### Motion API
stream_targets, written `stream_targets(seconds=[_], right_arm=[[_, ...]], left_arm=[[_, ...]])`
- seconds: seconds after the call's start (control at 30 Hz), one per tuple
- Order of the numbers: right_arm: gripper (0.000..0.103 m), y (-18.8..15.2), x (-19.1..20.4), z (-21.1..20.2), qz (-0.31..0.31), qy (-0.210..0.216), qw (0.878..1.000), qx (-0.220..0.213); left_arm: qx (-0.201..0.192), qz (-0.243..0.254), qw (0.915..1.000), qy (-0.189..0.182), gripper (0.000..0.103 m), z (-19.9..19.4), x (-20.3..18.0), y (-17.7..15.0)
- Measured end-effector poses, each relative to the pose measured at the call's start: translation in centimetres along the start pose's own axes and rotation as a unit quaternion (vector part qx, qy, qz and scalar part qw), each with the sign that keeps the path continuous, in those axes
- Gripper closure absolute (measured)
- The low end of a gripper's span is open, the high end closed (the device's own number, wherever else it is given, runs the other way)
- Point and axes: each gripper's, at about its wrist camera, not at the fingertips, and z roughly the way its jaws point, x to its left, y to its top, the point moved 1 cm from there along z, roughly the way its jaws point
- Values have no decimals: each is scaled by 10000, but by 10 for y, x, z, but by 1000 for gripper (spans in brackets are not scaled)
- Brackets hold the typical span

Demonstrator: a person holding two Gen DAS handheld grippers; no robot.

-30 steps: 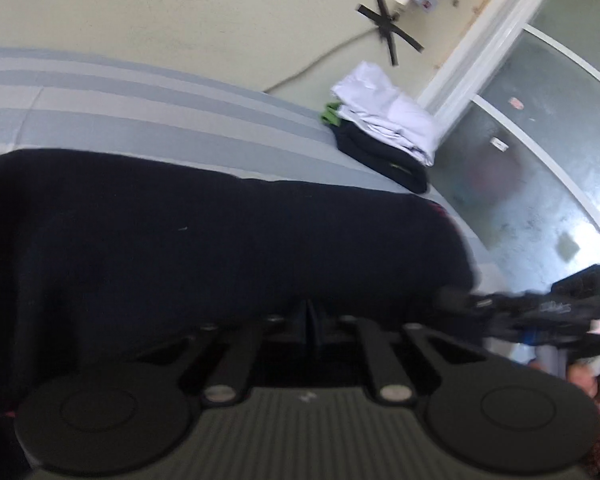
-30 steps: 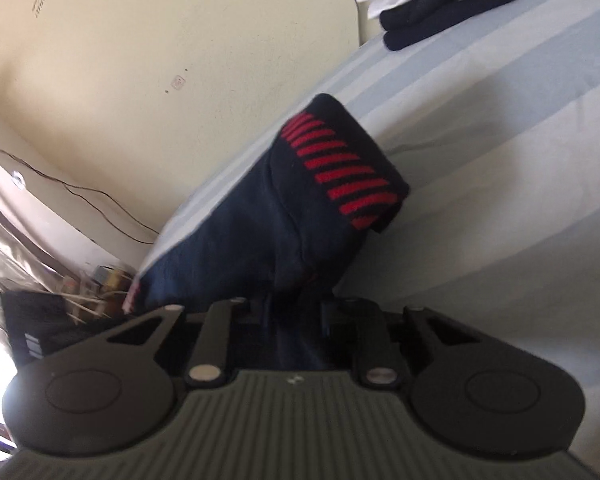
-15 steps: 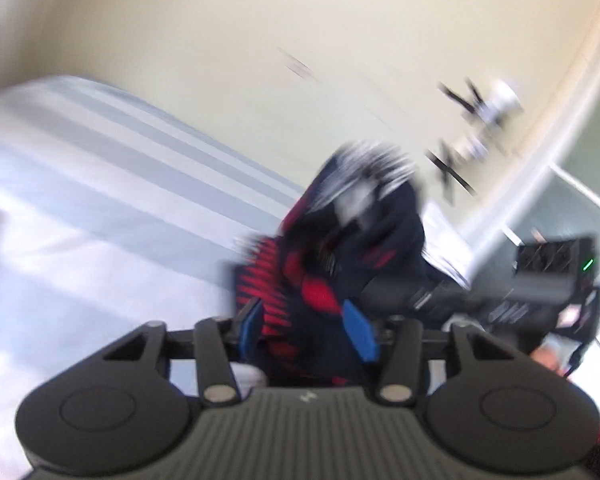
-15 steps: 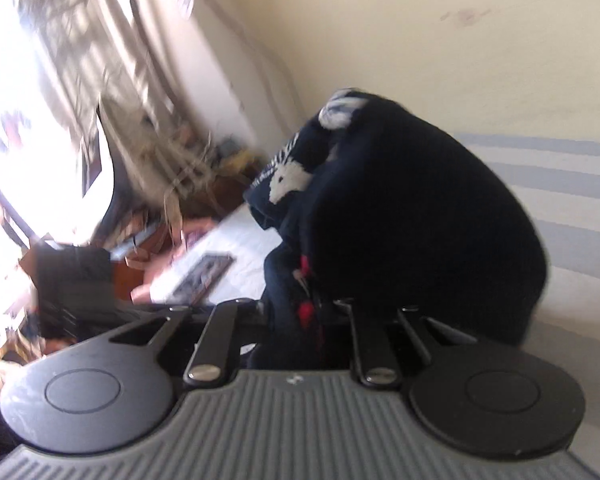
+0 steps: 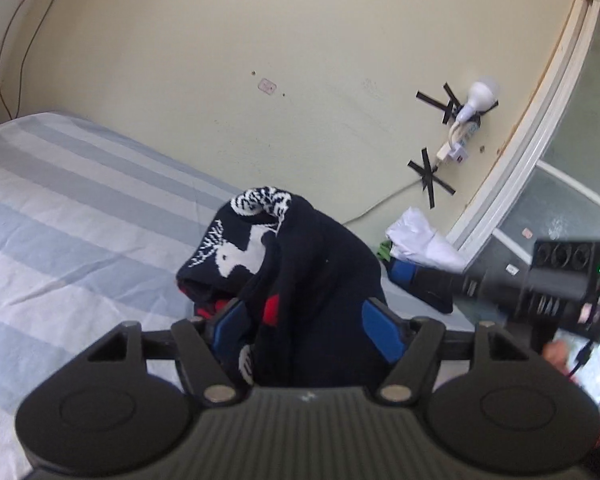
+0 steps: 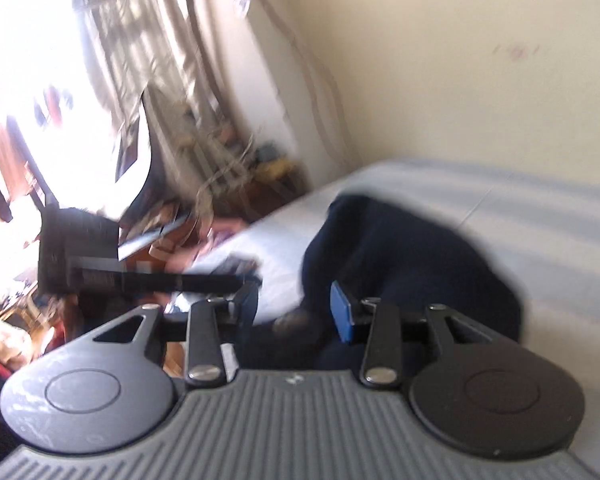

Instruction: Fold small clothes

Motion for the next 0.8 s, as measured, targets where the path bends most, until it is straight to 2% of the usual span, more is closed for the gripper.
stream_targets(seconds=[0.1,0.13,0.17,0.2,0.23,0.3,0.37,0.4,0.47,0.5,0.53,0.57,0.63,0.67,0.7,0.77,0.8], right_arm=[[60,21,-5,1,-138,-479,9985,-229],[61,27,-7,9,-173,-585,9979,-207],[62,32,-10,21,-191,-629,9977,-172],[62,37,-12,34,-228,-615,9978,-117],[62,40,-16,50,-322,-596,9977,13],[61,38,-26,90,-456,-705,9953,484],[56,20,-50,135,-420,-912,9857,1353],[55,14,-61,148,-294,-893,9858,1388],[55,22,-77,152,331,-723,9843,1573],[55,22,-79,150,316,-697,9844,1585],[55,21,-78,146,268,-695,9853,1535],[53,19,-77,140,224,-697,9870,1433],[50,16,-72,122,247,-615,9927,1011],[43,15,-70,111,321,-560,9949,769],[38,15,-69,98,460,-494,9965,497],[18,13,-73,62,914,-271,9953,-182],[16,9,-77,44,1190,-151,9915,-512]], left_arm=[[178,98,9994,268,39,10,-2,-6],[260,114,9989,381,44,14,-2,-9],[360,116,9980,504,59,16,2,-12],[498,95,9967,634,82,19,4,-16],[678,46,9951,719,91,23,9,-20],[887,-78,9925,832,92,27,16,-28],[876,-100,9926,836,92,22,17,-33],[866,-55,9924,873,92,20,16,-34],[873,-60,9923,872,91,18,17,-34],[892,-67,9924,849,90,18,17,-34],[908,-67,9923,834,88,16,18,-32],[914,-92,9925,806,79,14,18,-29],[771,-175,9941,736,50,7,19,-19],[660,-193,9942,826,20,4,19,-15],[536,-188,9939,948,4,1,19,-10],[434,-113,9932,1073,3,2,19,-1],[455,-87,9930,1086,2,4,19,2]])
